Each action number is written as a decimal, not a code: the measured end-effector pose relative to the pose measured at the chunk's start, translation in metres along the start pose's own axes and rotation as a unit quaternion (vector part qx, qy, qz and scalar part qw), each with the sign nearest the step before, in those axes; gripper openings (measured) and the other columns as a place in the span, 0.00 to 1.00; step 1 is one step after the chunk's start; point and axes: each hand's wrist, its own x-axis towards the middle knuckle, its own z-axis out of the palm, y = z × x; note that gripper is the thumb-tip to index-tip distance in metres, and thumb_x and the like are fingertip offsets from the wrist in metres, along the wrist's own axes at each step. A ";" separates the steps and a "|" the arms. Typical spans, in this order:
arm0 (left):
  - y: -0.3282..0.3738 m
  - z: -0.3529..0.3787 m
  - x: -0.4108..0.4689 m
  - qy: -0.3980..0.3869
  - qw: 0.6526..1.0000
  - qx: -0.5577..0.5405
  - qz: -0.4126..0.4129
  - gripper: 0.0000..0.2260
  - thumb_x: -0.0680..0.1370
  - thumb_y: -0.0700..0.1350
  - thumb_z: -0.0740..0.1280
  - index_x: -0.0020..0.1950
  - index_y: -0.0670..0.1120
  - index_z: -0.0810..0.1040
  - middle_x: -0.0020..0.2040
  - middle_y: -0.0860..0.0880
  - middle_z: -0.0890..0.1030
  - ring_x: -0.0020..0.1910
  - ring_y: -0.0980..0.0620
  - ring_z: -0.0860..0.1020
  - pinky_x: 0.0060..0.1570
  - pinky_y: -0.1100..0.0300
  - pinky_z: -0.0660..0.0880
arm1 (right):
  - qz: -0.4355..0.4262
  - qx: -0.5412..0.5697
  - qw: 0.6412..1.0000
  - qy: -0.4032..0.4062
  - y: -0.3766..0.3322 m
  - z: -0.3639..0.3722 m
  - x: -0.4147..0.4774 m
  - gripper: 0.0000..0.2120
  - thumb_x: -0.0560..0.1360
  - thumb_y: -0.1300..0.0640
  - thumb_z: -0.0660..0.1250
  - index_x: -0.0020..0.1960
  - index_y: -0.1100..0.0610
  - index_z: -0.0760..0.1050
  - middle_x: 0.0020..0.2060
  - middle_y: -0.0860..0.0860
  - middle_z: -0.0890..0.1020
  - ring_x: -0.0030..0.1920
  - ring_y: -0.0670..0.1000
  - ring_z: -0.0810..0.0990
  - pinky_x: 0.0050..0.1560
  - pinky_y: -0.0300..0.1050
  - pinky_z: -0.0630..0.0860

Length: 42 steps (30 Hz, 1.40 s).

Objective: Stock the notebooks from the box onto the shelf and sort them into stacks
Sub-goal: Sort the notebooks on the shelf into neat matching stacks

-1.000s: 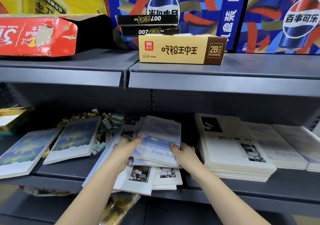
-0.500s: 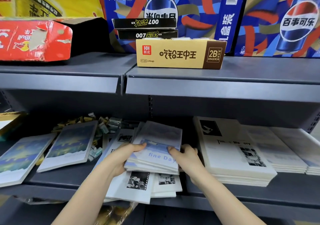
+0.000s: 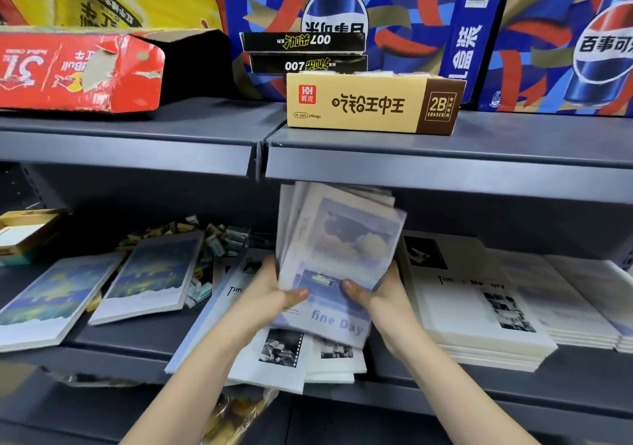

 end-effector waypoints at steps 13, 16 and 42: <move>-0.007 0.025 -0.021 0.040 0.992 -0.083 0.082 0.26 0.74 0.36 0.69 0.65 0.49 0.58 0.61 0.51 0.73 0.59 0.57 0.75 0.55 0.67 0.73 | -0.065 -0.051 0.996 -0.020 -0.017 -0.011 -0.012 0.27 0.70 0.59 0.74 0.60 0.40 0.64 0.57 0.40 0.77 0.58 0.37 0.76 0.59 0.39 0.72; 0.000 0.032 -0.024 0.070 0.986 -0.111 0.104 0.21 0.76 0.42 0.66 0.64 0.48 0.61 0.57 0.57 0.75 0.50 0.70 0.76 0.47 0.76 0.72 | -0.056 -0.027 0.998 -0.019 -0.023 -0.010 -0.017 0.21 0.70 0.50 0.70 0.57 0.37 0.65 0.59 0.38 0.76 0.58 0.36 0.75 0.61 0.37 0.70; -0.012 0.050 -0.025 0.175 0.970 -0.113 0.127 0.26 0.56 0.61 0.73 0.49 0.55 0.71 0.45 0.56 0.81 0.42 0.65 0.80 0.40 0.67 0.74 | -0.027 -0.013 1.000 -0.010 -0.010 -0.015 -0.036 0.20 0.75 0.49 0.64 0.65 0.46 0.65 0.60 0.41 0.75 0.57 0.31 0.73 0.51 0.24 0.70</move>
